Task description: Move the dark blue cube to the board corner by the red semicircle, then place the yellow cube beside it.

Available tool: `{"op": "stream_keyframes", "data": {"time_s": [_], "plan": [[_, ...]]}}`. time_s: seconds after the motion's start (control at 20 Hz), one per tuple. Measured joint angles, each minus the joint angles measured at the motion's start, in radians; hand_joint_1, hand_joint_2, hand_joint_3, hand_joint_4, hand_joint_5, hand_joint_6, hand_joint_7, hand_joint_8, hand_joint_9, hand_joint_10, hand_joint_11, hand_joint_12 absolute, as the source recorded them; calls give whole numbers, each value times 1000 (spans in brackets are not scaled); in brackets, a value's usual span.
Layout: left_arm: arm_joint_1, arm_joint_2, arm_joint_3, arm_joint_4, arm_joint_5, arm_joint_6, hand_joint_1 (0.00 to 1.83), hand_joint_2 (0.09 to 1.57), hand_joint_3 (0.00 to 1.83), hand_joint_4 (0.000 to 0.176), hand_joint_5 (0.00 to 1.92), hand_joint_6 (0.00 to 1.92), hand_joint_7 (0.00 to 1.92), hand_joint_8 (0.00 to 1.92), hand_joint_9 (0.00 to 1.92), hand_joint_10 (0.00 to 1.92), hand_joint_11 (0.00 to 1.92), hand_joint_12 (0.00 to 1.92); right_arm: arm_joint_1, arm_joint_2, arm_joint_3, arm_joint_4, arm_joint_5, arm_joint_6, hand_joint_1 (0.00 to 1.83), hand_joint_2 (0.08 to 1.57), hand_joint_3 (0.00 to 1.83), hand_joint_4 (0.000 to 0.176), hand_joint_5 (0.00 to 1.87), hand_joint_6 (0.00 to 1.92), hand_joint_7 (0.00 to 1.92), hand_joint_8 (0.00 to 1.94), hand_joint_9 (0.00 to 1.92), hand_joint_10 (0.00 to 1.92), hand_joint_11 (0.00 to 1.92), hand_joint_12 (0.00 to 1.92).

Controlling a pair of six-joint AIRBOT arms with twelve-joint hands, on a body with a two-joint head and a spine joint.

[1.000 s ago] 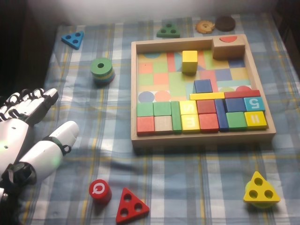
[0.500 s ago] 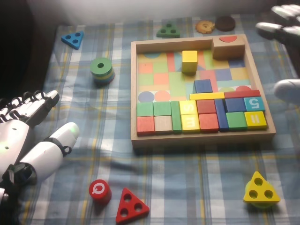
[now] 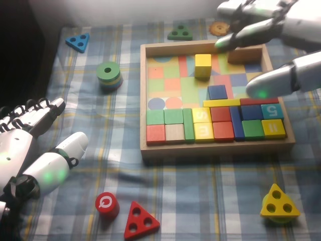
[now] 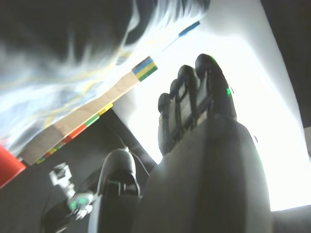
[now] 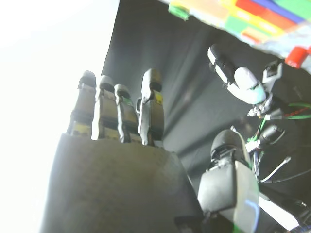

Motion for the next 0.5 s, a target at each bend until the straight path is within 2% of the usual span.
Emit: {"op": "stream_keyframes", "data": {"time_s": [0.05,0.1,0.15,0.2,0.25,0.35,0.4,0.45,0.5], "plan": [[0,0,0,0,1,0,0,1285,0,38,297,3,226,2,200,2,0,250,8,-22,17,-60,-23,38,0,822,0,56,440,0,0,0,0,0,0,0],[0,0,2,1,2,0,0,1272,0,46,296,1,233,2,213,4,0,277,15,-39,27,-106,-40,53,0,852,0,42,449,8,0,0,0,0,0,0],[0,0,5,1,5,0,0,1270,0,48,291,0,227,0,214,3,0,283,24,-61,40,-147,-53,72,0,869,0,25,466,16,0,0,0,0,0,0],[0,0,6,0,7,0,0,1278,0,45,288,0,218,0,205,0,0,278,29,-72,49,-158,-55,82,0,854,0,24,476,17,0,0,0,0,0,0],[0,0,6,0,8,0,0,1278,0,42,289,1,217,1,203,0,0,275,32,-81,60,-163,-56,92,0,840,0,0,508,29,0,0,0,0,0,0],[0,0,6,0,9,0,0,1272,0,44,290,1,219,1,201,1,0,260,36,-91,72,-169,-59,103,0,873,10,0,563,17,9,4,0,0,0,0],[0,0,6,0,9,0,0,1273,0,43,288,0,218,0,197,0,0,257,36,-95,78,-194,-66,122,0,945,18,0,443,3,43,2,0,0,0,0],[0,0,6,0,10,0,0,1269,0,48,275,2,207,2,181,3,0,201,36,-101,84,-216,-69,134,0,948,13,0,421,1,41,0,0,0,0,0],[0,0,6,1,10,0,0,1274,1,45,274,3,205,2,184,5,0,193,36,-111,91,-252,-79,164,0,941,8,7,424,4,29,0,0,0,0,0]]}}
